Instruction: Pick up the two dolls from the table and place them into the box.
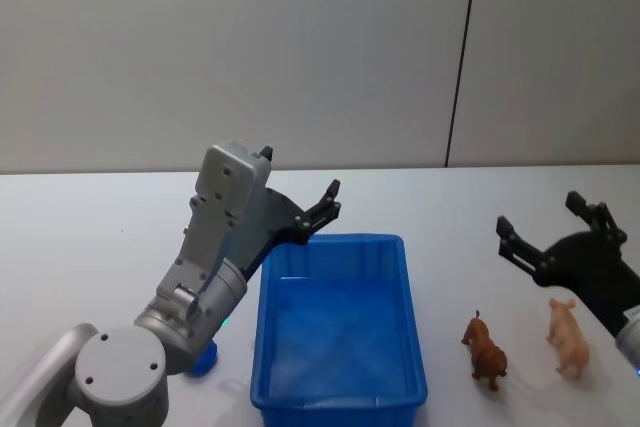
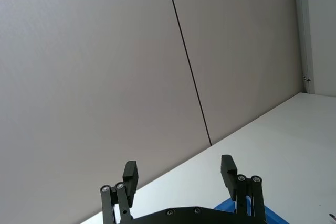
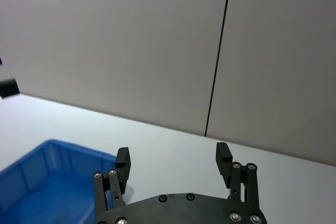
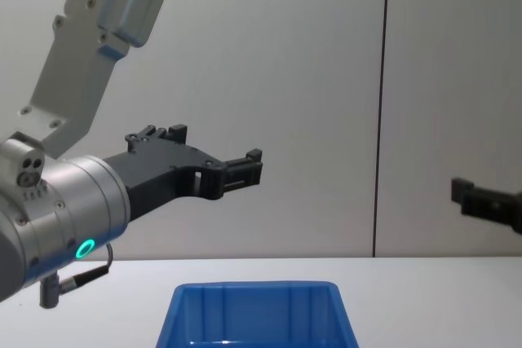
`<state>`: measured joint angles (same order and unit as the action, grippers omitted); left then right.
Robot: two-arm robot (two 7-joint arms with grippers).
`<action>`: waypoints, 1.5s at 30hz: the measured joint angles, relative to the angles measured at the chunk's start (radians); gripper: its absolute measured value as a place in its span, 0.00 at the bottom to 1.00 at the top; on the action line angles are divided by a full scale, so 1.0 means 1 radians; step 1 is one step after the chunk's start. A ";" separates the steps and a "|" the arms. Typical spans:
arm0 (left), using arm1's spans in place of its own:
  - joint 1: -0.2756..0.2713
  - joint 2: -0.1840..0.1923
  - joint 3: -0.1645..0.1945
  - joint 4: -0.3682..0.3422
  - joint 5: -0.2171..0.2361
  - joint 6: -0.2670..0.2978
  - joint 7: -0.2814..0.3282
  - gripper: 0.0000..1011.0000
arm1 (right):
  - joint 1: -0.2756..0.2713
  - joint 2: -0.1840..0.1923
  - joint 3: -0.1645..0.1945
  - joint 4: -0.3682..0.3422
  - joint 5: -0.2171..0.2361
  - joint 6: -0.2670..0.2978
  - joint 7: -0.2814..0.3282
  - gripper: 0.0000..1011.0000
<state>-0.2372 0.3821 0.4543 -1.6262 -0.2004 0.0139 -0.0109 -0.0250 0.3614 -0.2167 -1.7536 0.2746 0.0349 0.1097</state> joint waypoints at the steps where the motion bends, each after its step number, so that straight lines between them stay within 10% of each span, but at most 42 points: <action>1: 0.000 0.000 0.000 0.000 0.000 0.000 0.000 0.99 | -0.002 0.004 0.001 0.002 -0.001 0.001 0.004 0.99; 22: 0.000 0.000 0.000 0.000 0.000 0.000 0.000 0.99 | -0.059 0.101 0.043 0.074 0.001 0.093 0.121 0.99; 45: 0.000 0.000 0.000 0.000 0.000 0.000 0.000 0.99 | -0.027 0.093 0.035 0.196 0.009 0.205 0.176 0.99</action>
<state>-0.2372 0.3821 0.4542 -1.6262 -0.2004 0.0139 -0.0109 -0.0519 0.4540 -0.1818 -1.5579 0.2837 0.2396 0.2861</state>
